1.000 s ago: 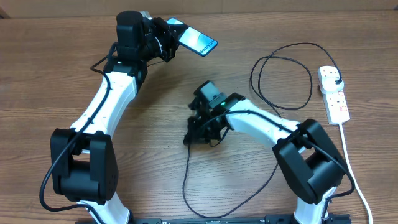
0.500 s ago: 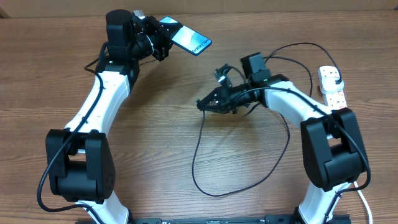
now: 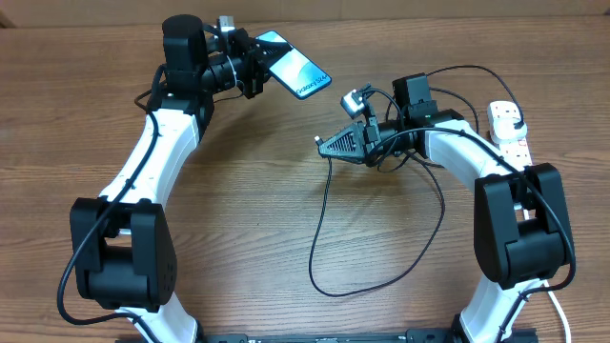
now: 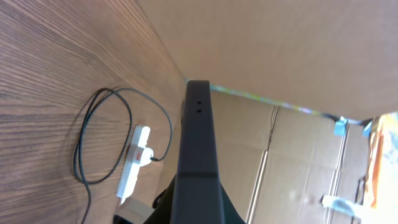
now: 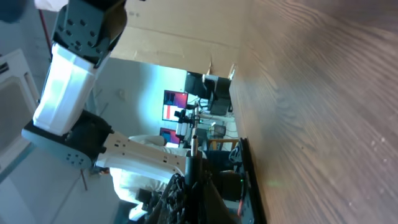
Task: Plug charger to phone and switch on socket
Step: 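Lift the plug with the right gripper toward the phone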
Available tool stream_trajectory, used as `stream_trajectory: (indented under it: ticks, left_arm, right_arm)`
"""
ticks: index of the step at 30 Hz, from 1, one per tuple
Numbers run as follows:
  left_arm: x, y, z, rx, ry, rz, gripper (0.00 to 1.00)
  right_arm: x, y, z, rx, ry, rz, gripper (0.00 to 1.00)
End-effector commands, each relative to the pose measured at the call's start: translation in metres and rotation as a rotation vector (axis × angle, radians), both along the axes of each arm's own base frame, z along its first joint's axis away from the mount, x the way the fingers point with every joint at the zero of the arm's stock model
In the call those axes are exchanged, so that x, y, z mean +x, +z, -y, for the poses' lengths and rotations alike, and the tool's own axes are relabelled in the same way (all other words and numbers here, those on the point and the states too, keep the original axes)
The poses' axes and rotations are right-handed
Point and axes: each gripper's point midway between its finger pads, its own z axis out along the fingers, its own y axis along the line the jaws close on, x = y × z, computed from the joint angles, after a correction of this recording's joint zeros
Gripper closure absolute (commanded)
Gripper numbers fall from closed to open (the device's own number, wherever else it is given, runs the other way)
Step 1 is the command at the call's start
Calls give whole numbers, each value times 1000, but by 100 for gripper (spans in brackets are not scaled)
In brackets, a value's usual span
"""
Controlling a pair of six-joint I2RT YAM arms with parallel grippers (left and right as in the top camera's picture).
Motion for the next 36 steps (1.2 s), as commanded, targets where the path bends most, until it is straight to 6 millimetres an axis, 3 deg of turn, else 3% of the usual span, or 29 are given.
stream_trajectory:
  ticks: [1,14,21,36]
  left_arm:
    - [-5,10,3,31,-63,107,96]
    - [-9,12,5,123,-136,288,95]
    - [-6,33,7,103,-140,399,96]
    - [-2,52,-16,38,-121,413,96]
  right_arm:
    - [2,11,-1,43,21,41,96]
    - [22,30,-6,47,26,80,96]
    - [30,46,-7,46,28,94,96]
    - [35,72,-8,55,30,161,96]
